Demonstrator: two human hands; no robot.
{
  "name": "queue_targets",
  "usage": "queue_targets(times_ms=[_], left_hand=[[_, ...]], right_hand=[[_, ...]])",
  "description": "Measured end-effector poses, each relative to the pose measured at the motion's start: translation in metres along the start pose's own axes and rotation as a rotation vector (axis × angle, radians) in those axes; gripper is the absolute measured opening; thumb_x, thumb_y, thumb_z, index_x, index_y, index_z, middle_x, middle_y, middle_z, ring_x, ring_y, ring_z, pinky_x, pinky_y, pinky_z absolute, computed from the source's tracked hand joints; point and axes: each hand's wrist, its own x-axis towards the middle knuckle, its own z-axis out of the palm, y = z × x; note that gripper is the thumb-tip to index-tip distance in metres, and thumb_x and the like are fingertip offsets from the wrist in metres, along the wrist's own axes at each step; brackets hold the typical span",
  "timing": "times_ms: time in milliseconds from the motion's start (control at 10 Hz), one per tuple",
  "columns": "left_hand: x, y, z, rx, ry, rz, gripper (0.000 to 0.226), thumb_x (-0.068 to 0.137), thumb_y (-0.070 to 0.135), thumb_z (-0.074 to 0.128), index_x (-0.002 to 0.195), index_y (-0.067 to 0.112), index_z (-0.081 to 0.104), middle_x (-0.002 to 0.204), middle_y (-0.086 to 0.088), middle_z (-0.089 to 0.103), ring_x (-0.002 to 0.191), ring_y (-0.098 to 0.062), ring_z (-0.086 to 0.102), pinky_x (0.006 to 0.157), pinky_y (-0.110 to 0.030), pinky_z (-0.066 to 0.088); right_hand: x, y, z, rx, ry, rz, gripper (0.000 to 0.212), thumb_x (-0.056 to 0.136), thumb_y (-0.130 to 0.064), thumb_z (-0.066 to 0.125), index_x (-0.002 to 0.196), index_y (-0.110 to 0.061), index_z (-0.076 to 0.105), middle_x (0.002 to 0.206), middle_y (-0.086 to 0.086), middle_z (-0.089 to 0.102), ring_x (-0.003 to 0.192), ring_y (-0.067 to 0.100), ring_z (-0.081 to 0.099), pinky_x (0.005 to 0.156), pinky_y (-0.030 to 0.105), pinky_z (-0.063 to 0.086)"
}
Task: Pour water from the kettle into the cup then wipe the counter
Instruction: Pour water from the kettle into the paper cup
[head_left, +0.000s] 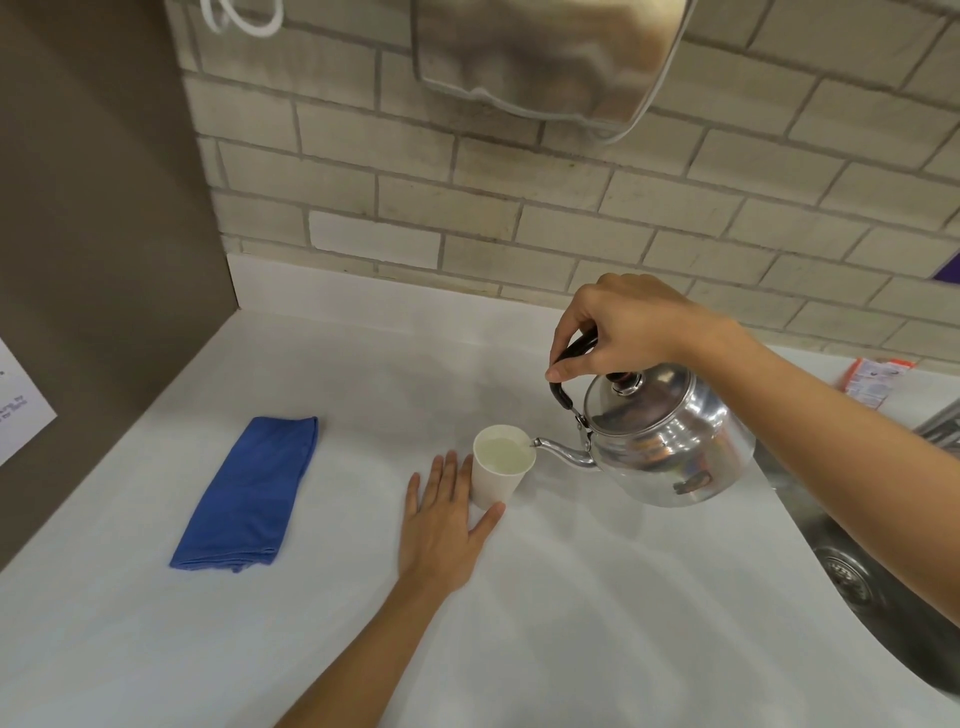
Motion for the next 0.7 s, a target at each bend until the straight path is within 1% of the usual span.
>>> queue_targets(times_ms=[200, 300, 400, 500, 600, 700], left_hand=[[-0.0003, -0.0006, -0.0001, 0.006, -0.007, 0.002, 0.082, 0.092, 0.07, 0.01, 0.156, 0.019, 0.002, 0.166, -0.001, 0.008, 0.152, -0.013, 0.0, 0.121, -0.036, -0.01], [-0.0004, -0.0005, -0.0002, 0.004, -0.007, 0.003, 0.084, 0.09, 0.071, 0.006, 0.156, 0.019, 0.003, 0.166, -0.001, 0.009, 0.152, -0.013, 0.001, 0.12, -0.036, -0.01], [-0.0005, -0.0006, 0.0001, 0.002, -0.006, 0.004, 0.088, 0.086, 0.073, -0.001, 0.156, 0.019, 0.003, 0.166, -0.001, 0.009, 0.152, -0.013, 0.0, 0.12, -0.036, -0.01], [-0.0003, -0.0004, 0.0, 0.005, -0.008, 0.003, 0.09, 0.085, 0.074, -0.003, 0.156, 0.019, 0.003, 0.166, -0.001, 0.008, 0.152, -0.013, 0.0, 0.12, -0.037, -0.01], [-0.0006, -0.0004, -0.0006, 0.009, -0.012, 0.002, 0.088, 0.087, 0.073, 0.0, 0.156, 0.019, 0.002, 0.166, -0.001, 0.008, 0.152, -0.013, -0.001, 0.121, -0.037, -0.009], [-0.0006, -0.0003, -0.001, 0.01, -0.017, 0.002, 0.084, 0.09, 0.071, 0.005, 0.156, 0.019, 0.001, 0.166, -0.001, 0.007, 0.152, -0.013, -0.001, 0.121, -0.037, -0.009]], right_hand=[[0.0014, 0.0003, -0.0003, -0.008, 0.006, -0.006, 0.033, 0.069, -0.072, 0.069, 0.083, -0.043, 0.076, 0.063, -0.014, 0.067, 0.062, 0.006, 0.059, 0.052, 0.025, 0.037], [0.0028, -0.0002, -0.0012, -0.016, 0.009, -0.01, 0.033, 0.07, -0.072, 0.069, 0.084, -0.043, 0.076, 0.062, -0.015, 0.067, 0.062, 0.005, 0.059, 0.052, 0.025, 0.037], [0.0045, -0.0015, -0.0018, -0.023, 0.007, -0.019, 0.032, 0.07, -0.07, 0.07, 0.083, -0.042, 0.076, 0.061, -0.018, 0.064, 0.061, 0.003, 0.058, 0.051, 0.024, 0.034], [0.0054, -0.0026, -0.0028, -0.023, 0.006, -0.03, 0.031, 0.07, -0.07, 0.07, 0.084, -0.042, 0.077, 0.064, -0.02, 0.065, 0.064, 0.0, 0.057, 0.052, 0.024, 0.037], [0.006, -0.0026, -0.0042, -0.016, 0.01, -0.036, 0.032, 0.07, -0.07, 0.07, 0.084, -0.043, 0.077, 0.066, -0.02, 0.065, 0.066, 0.0, 0.057, 0.054, 0.025, 0.04], [0.006, -0.0027, -0.0051, -0.02, 0.02, -0.042, 0.031, 0.07, -0.07, 0.07, 0.084, -0.043, 0.077, 0.062, -0.021, 0.062, 0.064, 0.0, 0.057, 0.054, 0.025, 0.039]])
